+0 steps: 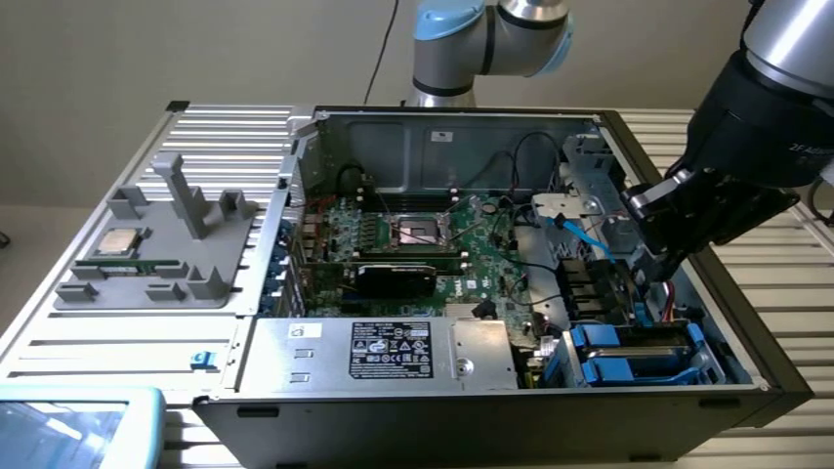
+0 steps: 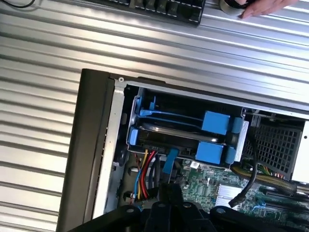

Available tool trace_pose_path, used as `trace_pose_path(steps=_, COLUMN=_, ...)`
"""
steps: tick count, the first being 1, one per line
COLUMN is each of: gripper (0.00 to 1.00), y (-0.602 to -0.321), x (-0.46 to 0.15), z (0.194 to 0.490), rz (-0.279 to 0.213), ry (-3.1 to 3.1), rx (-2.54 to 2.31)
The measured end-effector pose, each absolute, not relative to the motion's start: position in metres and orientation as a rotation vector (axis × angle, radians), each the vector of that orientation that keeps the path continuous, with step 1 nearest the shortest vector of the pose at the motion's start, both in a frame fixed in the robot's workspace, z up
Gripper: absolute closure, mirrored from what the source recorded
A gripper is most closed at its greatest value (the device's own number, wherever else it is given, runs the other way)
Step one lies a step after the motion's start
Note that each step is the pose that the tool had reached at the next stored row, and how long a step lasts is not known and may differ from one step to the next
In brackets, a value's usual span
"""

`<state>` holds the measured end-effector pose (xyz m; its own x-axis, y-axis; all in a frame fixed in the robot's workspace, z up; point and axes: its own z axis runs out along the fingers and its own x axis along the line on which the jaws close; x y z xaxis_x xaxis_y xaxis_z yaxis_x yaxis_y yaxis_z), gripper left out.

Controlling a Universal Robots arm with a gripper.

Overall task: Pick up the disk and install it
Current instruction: 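Insert the second disk wire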

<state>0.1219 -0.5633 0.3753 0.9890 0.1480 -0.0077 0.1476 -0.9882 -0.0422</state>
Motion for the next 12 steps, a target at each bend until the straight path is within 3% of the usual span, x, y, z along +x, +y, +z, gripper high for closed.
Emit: trace_pose_path(steps=12, gripper=0.89, y=-0.5637, x=0.1219, z=0.3749, rz=0.012, ry=-0.029, rx=-3.099)
